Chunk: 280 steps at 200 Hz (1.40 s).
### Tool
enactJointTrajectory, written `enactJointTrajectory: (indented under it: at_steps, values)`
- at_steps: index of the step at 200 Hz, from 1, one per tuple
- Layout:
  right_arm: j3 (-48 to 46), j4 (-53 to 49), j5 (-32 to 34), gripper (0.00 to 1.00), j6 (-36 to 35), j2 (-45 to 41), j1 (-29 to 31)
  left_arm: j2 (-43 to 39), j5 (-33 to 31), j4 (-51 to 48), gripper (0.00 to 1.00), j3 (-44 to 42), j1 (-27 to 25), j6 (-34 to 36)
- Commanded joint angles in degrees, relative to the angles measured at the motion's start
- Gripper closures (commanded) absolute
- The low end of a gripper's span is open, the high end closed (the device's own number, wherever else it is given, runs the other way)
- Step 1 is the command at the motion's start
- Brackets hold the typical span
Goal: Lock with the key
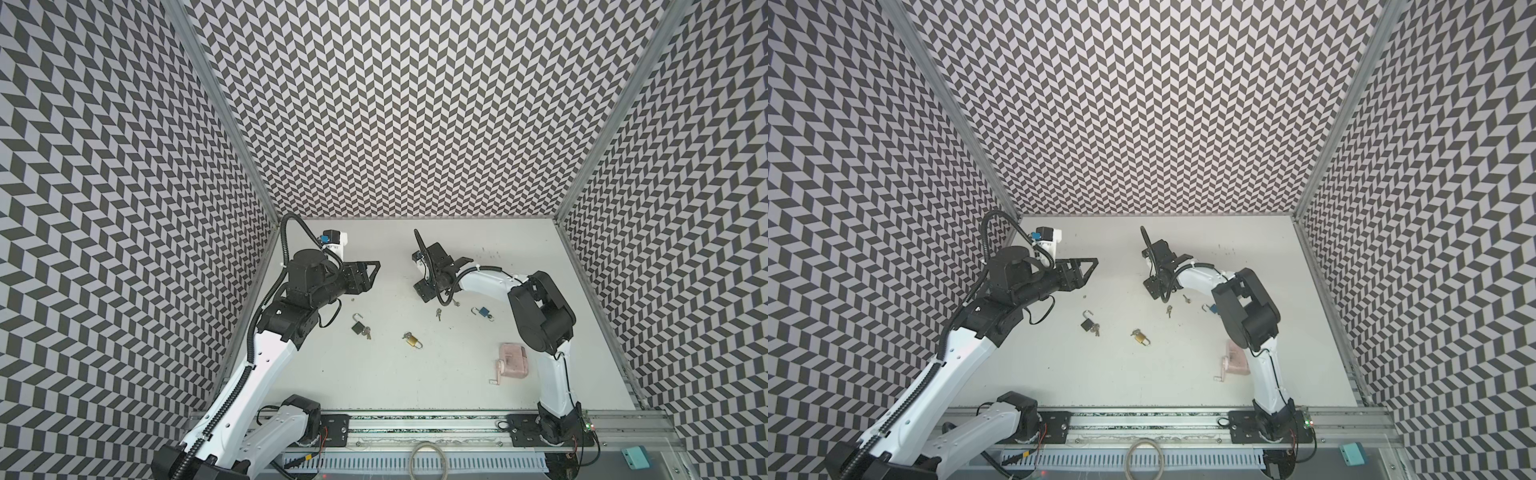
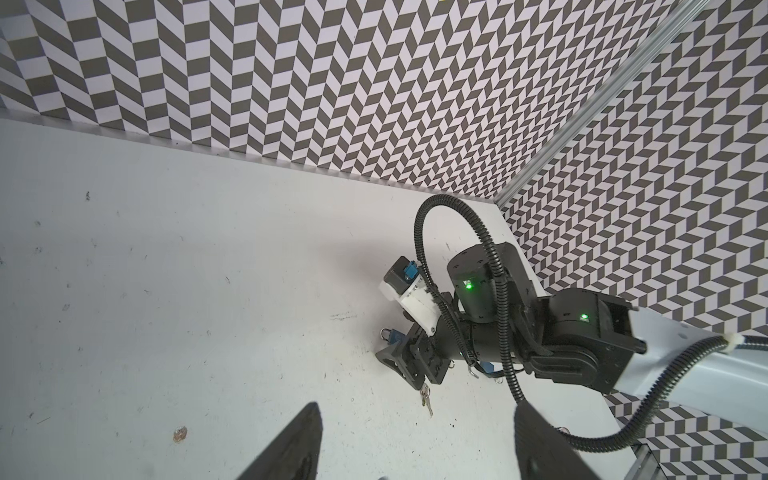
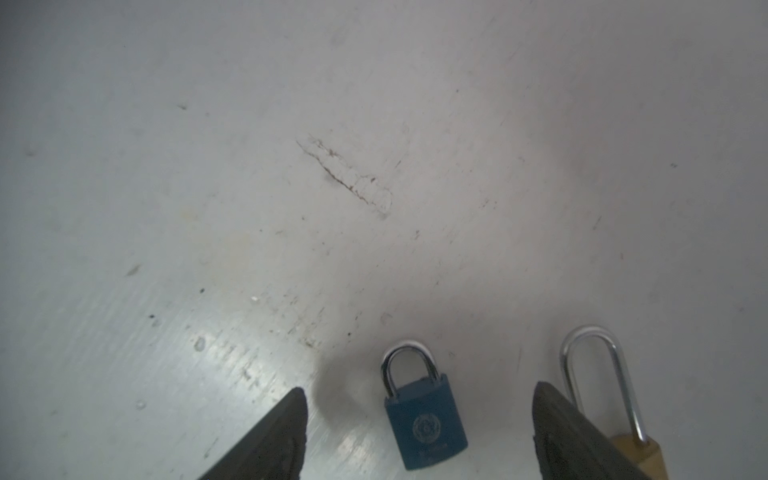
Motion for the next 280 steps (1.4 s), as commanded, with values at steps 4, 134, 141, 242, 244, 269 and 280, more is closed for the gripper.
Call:
enactJointTrajectory:
  at_steps: [4,134,141,242,244,269,280]
  values:
    - [-3.28,7.5,-0.16,0.16,2.92,-8.4,-0.26,0.0,-1.48,-0.77,0.27,0.45,0.51,1.09]
    - [-25.71,9.6,12.34,0.0,20.33,-36.2,-1.65,-0.81,1.75,8.26,0.26,-7.17,-1.57,-1.15]
    - [-25.84,6.66,12.18,0.0,20.6,-36.15,-2.11,-0.46,1.15,9.27,0.26,-7.78,-2.59,-1.5]
    - [-31.65,0.59,7.86,0.27,23.07,-31.99,-13.07,18.06,-3.52,26.5,0.27,-8.16,-23.38,-7.62]
    - [-31.63,0.61,7.57,0.27,22.89,-31.78,-13.33,18.39,-3.43,26.55,0.27,-7.91,-23.62,-7.64]
    - [-30.11,0.85,1.73,0.34,21.27,-28.61,-15.82,20.99,-2.7,27.88,0.27,-6.87,-25.7,-7.16]
    - [-28.82,-0.1,-0.34,0.4,20.96,-26.51,-16.72,21.29,-2.04,28.98,0.27,-7.29,-26.0,-7.2]
